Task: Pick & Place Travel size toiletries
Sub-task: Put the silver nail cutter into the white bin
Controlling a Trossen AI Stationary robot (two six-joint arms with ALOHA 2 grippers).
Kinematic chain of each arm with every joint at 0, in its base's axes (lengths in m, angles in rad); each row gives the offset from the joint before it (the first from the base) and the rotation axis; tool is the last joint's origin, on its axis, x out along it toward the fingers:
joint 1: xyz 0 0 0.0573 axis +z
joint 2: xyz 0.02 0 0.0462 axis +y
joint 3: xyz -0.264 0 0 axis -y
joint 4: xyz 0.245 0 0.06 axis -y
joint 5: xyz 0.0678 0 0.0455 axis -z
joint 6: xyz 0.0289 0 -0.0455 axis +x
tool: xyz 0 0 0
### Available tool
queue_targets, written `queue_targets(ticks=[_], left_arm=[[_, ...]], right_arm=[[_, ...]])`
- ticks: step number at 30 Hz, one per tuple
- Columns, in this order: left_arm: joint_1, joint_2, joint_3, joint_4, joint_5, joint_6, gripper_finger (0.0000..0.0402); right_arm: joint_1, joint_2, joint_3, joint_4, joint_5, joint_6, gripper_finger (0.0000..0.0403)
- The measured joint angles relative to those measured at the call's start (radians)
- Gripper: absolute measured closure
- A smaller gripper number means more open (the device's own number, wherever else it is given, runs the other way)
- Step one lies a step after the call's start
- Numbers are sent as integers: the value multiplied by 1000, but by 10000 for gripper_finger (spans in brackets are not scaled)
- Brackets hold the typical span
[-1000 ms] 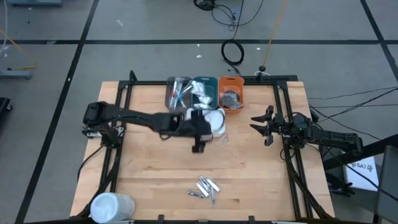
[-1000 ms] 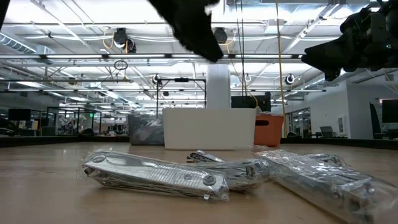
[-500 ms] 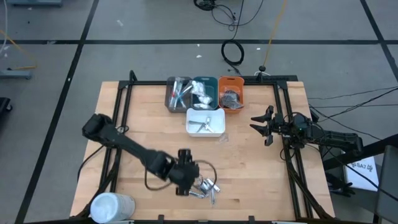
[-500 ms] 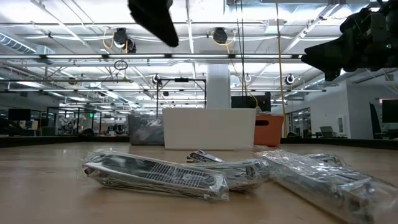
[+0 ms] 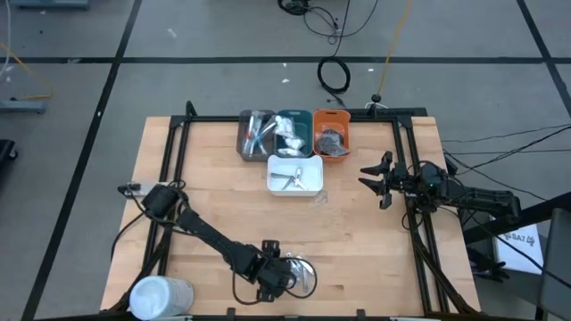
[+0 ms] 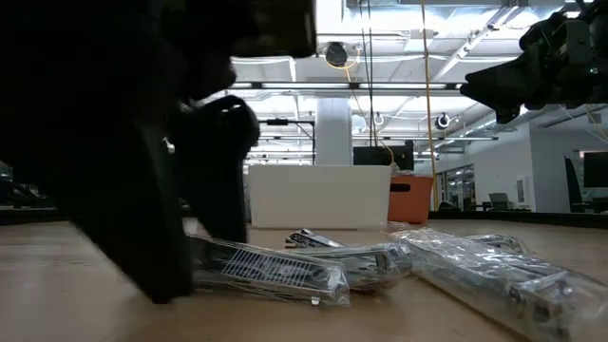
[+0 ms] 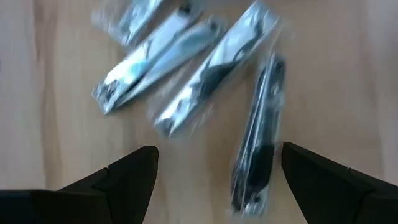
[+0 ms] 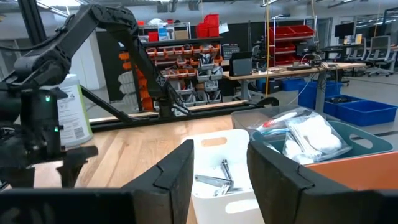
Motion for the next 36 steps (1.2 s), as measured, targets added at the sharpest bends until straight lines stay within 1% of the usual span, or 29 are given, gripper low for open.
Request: queue_targets(ticks=[4,10,13,15,19,25,27,29,36], left_arm=[[0,19,5,13,10,-18,66],[0,22,4,6,58,-24,67],[1,22,4,3,85,-19,79],[1,22,4,3,98,-20,100],[0,23,3,6,117,-27,162],[1,24,3,2,105,-116,248],[1,24,2,1,96,-142,269],[0,24,2,2,119,-157,284],[11,18,2,-6,140,-132,336]], right_arm=[[0,0,0,0,0,0,261],[0,0,0,0,0,0,261],[0,0,0,0,0,0,261],[0,0,0,0,0,0,261],[0,0,0,1,0,0,261],[0,0,0,0,0,0,261],[0,0,0,0,0,0,261],[0,0,0,0,0,0,261],[0,0,0,1,0,0,261]])
